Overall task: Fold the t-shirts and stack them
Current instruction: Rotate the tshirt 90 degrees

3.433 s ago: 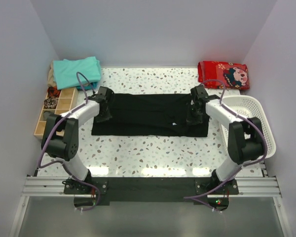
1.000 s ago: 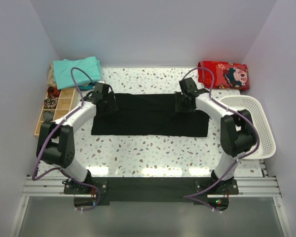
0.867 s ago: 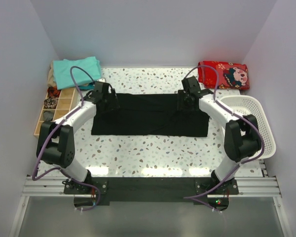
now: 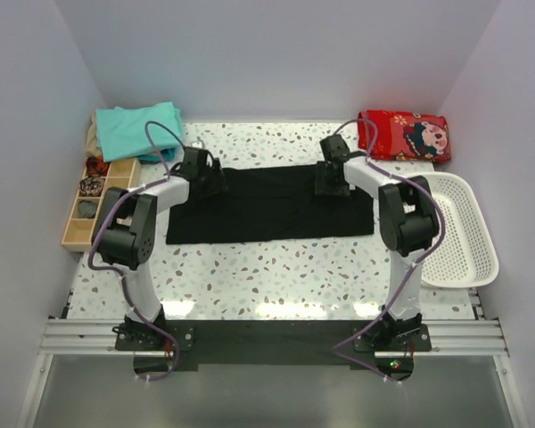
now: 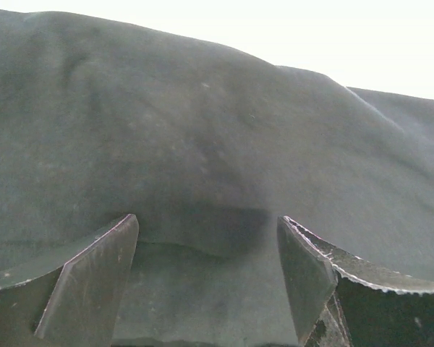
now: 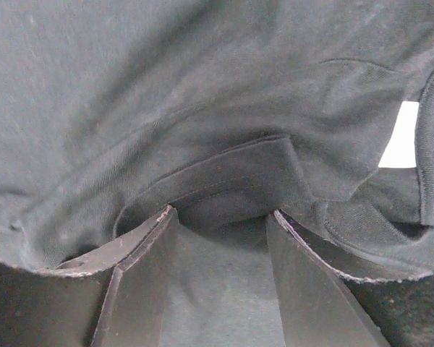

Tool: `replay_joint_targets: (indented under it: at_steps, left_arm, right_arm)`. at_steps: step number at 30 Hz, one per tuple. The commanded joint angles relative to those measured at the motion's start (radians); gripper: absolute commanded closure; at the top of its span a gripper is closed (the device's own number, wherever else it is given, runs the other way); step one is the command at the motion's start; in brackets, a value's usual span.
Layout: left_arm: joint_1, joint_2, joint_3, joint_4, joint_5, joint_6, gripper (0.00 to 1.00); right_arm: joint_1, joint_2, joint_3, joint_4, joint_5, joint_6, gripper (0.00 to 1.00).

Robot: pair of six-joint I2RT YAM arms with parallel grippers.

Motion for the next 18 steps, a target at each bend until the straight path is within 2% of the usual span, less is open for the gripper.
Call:
replay_joint_targets:
  at_steps: [1, 4, 8, 9, 13, 18]
  left_arm:
    - [-0.052, -0.065, -0.155, -0.058, 0.057, -0.095, 0.18]
    - [-0.11, -0.134, -0.26, -0.084, 0.078, -0.127, 0.18]
    - [-0.155, -0.232, -0.39, -0.092, 0.201, -0.174, 0.18]
    - [-0.164, -0.252, -0.433, -0.099, 0.216, -0.18, 0.18]
    - [-0.189, -0.377, -0.516, -0.141, 0.258, -0.194, 0.18]
    - [-0.231, -0.503, -0.576, -0.203, 0.403, -0.169, 0.18]
  right_arm:
    - [0.003, 0.147, 0.136, -0.008, -0.08, 0.009, 0.45]
    - [0.005, 0.23, 0.25, -0.053, -0.129, -0.008, 0.45]
    - [0.011, 0.346, 0.418, -0.122, -0.163, -0.026, 0.44]
    - [0.011, 0.374, 0.462, -0.146, -0.212, -0.04, 0.44]
    - [0.015, 0.533, 0.793, -0.271, -0.311, -0.081, 0.41]
    - [0.021, 0.661, 1.033, -0.285, -0.486, -0.12, 0.34]
